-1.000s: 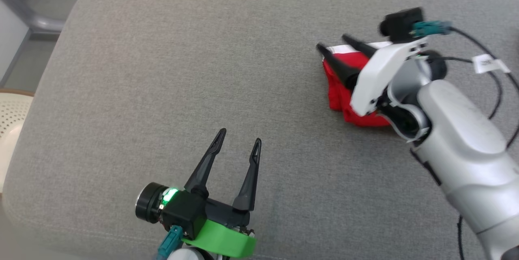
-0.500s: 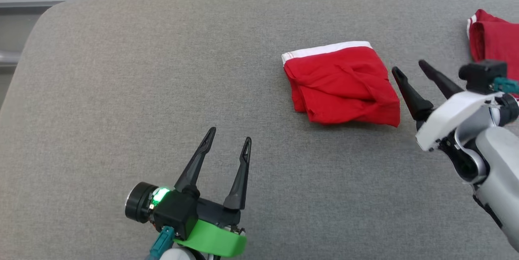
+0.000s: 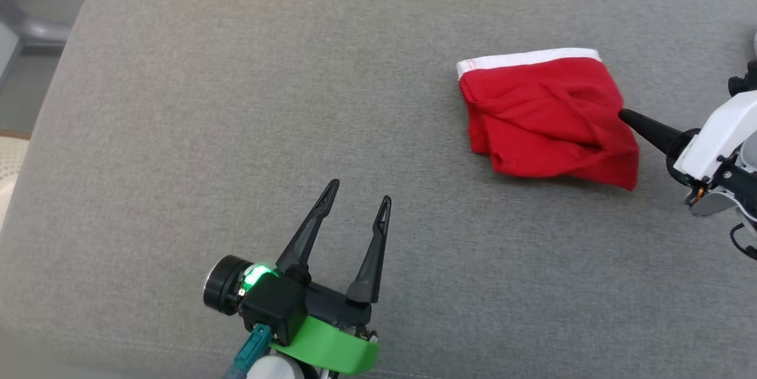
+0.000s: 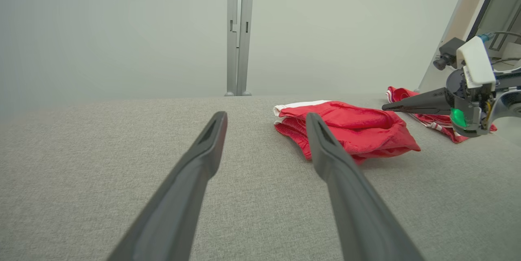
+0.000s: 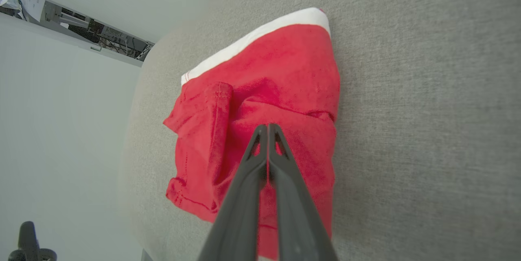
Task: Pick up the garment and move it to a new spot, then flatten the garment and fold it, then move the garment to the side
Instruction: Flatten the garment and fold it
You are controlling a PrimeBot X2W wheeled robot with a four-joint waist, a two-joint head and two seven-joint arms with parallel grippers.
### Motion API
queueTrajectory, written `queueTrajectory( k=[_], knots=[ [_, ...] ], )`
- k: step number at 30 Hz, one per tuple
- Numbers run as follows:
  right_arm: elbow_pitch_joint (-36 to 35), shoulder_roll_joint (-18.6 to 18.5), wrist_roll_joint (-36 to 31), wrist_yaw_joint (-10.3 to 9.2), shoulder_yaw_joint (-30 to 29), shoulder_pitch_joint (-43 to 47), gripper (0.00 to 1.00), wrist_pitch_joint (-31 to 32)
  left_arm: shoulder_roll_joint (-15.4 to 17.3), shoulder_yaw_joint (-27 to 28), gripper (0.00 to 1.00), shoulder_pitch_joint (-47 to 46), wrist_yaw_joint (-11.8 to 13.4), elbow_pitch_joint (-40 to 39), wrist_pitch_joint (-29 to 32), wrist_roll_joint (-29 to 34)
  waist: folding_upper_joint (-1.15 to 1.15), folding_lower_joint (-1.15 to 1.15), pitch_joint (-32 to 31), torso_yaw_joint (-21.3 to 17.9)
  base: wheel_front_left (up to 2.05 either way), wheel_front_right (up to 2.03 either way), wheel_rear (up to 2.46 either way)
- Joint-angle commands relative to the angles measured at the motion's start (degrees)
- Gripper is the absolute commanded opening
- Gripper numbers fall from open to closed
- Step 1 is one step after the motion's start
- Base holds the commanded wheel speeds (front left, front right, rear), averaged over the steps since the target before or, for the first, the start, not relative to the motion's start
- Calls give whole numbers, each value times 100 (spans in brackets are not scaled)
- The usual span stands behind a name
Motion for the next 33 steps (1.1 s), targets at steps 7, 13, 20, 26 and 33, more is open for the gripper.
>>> queueTrajectory(
  k=[7, 13, 20, 26, 33],
  knots=[
    [-262, 36, 581, 2, 77, -134, 0, 843, 9, -69, 100, -195, 79, 20, 1, -121, 0, 0, 330, 364, 0, 0, 0],
    [-731, 24, 684, 3, 554, 193, 0, 1627, 9, -92, 100, -246, 79, 74, 1, -120, 0, 0, 264, 263, 0, 0, 0],
    [-1729, -205, 917, 3, 305, 622, 0, 1451, 9, -104, 100, -170, 79, 92, 1, -93, 0, 0, 98, 201, 0, 0, 0],
    [-2576, -347, -90, 2, -154, 1171, 53, -196, 9, 59, 100, 68, 102, 145, 1, -37, 0, 0, -232, 79, 0, 0, 0],
    [-2342, 184, -1750, 3, -85, 1778, 100, -2588, 10, 551, 100, 452, 154, 107, 1, -30, 0, 0, -721, -470, 0, 0, 0]
  ],
)
